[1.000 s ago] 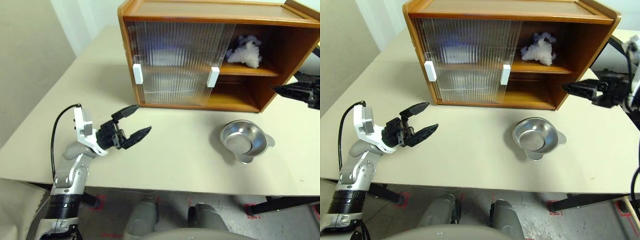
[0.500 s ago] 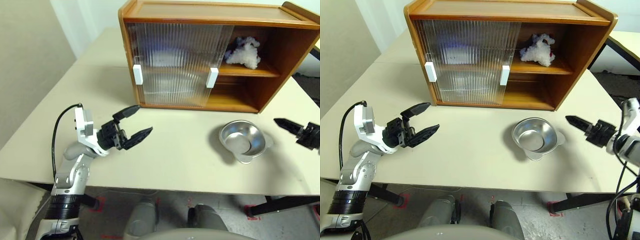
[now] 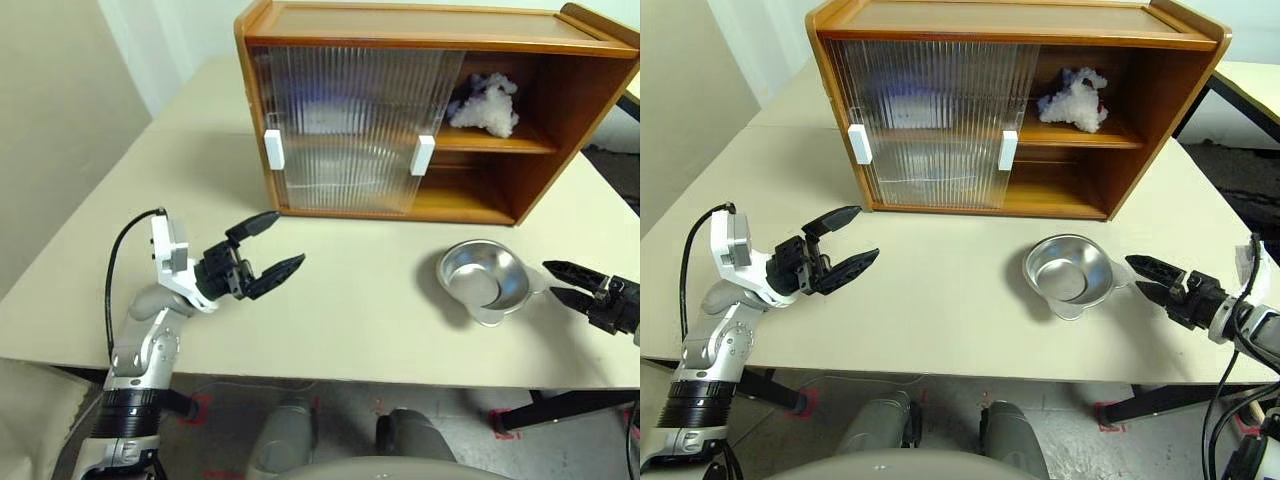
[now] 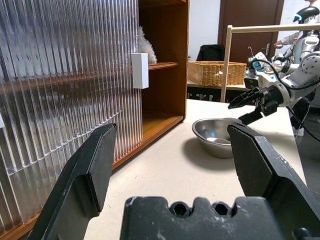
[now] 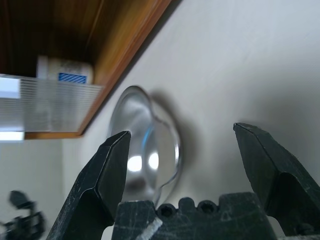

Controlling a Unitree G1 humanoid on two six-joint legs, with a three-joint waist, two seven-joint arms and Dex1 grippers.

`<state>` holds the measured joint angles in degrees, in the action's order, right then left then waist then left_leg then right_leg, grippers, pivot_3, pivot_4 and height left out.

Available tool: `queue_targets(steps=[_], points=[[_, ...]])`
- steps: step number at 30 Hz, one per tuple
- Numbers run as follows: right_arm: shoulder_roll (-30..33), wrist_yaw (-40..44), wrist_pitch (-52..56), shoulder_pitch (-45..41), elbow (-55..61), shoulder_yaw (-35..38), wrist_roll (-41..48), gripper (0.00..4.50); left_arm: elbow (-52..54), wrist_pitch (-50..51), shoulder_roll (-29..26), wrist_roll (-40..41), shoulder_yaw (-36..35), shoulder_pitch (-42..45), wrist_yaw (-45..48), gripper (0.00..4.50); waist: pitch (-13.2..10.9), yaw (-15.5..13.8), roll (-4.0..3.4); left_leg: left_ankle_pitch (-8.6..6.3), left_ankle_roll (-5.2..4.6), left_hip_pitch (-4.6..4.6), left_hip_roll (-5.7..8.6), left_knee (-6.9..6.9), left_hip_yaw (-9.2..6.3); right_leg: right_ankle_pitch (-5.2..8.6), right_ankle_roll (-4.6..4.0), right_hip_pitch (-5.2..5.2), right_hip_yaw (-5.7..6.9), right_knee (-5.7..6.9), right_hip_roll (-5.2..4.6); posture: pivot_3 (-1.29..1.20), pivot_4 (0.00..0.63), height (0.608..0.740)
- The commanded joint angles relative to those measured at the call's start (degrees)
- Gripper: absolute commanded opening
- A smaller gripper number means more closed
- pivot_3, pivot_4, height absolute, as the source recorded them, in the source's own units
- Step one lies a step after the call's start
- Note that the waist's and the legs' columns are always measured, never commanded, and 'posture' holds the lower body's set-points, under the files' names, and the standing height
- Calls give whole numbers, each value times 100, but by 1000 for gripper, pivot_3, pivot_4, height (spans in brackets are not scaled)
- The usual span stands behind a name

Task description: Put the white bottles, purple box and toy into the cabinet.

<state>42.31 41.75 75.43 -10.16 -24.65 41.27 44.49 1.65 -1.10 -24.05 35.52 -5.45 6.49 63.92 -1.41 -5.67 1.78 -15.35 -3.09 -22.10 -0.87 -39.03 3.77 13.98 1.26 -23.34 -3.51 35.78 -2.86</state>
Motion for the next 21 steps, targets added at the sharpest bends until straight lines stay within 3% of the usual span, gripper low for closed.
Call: queue_targets(steps=[1,10,12,21], points=[[-94,-146,256,-3,151,83,177,3871,-35,-47,8,-117,66,58,48,4500,0,-2,0,0,0,0,0,0,0,3,5,0,0,0,1,167,0,740],[-251,-303,563,-103,327,89,420,552,-97,-100,-38,-129,-16,92,57,4500,2,-1,-2,0,0,-1,0,0,-1,4,8,0,0,-1,0,173,0,740],[-276,-340,580,-108,343,101,474,69,-100,-103,-43,-128,-24,88,61,4500,17,-1,5,0,0,-1,0,0,0,4,8,6,-2,0,2,173,0,740],[-362,-501,934,-494,249,575,1008,5,-136,-125,-57,-134,-30,101,90,4500,53,-14,39,2,-3,6,0,0,0,2,15,7,1,-2,-6,171,0,740]])
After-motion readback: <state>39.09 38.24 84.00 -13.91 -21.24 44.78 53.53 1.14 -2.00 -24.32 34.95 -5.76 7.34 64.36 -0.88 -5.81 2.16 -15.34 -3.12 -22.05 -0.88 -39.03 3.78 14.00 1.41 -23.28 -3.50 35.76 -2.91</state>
